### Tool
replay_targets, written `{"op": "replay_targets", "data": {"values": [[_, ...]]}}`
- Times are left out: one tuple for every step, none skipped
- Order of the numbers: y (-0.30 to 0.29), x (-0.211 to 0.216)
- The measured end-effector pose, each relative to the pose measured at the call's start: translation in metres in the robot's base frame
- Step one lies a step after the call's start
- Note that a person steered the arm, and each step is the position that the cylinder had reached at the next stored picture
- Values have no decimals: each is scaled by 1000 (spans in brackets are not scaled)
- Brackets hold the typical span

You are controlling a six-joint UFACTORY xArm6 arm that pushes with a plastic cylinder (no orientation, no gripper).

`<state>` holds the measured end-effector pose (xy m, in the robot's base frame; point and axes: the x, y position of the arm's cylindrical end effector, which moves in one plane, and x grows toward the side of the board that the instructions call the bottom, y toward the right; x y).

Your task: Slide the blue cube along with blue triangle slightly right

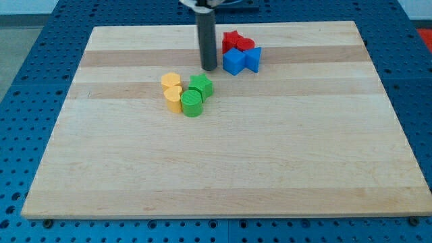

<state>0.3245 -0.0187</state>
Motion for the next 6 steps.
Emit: {"op": "replay_targets", "data": {"values": [[35,0],[68,0],[84,8],[85,36],[92,44],[102,43]]}}
